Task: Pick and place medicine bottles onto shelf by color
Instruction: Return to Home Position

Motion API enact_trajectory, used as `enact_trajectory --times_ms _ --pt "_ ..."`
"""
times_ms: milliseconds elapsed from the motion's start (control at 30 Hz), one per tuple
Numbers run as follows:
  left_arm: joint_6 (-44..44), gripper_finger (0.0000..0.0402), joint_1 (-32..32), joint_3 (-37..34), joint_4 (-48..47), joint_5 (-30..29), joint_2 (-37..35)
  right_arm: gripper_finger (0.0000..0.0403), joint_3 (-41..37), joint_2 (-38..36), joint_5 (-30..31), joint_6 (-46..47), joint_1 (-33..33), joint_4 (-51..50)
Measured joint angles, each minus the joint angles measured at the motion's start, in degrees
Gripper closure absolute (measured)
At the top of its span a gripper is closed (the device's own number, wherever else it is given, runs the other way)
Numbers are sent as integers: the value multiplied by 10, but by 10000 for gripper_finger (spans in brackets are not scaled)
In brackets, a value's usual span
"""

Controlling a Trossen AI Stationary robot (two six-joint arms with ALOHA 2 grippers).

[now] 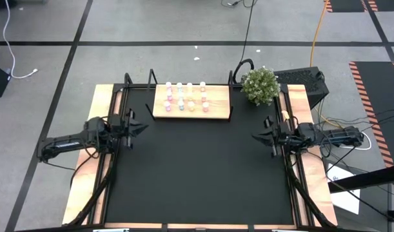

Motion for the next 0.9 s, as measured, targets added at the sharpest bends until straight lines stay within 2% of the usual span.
enact_trajectory --times_ms 100,200,267,333,433,633,900 --pt "7 390 0 0 -47 -1 0 403 0 6 -45 -5 -5 -6" --pt "6 396 0 0 -94 -1 0 403 0 7 -41 -20 -8 -3" --pt "6 399 0 0 -105 -2 0 403 0 9 -13 -39 -7 -10" --pt "2 397 0 0 -102 -1 0 403 -1 8 40 -48 -7 -24" --pt "1 386 0 0 -104 14 0 403 -1 9 101 -14 -7 -65" --pt "5 377 0 0 -120 10 0 403 -1 19 105 87 -7 -81" --pt "32 396 0 0 -120 9 0 403 -1 20 105 91 -7 -68"
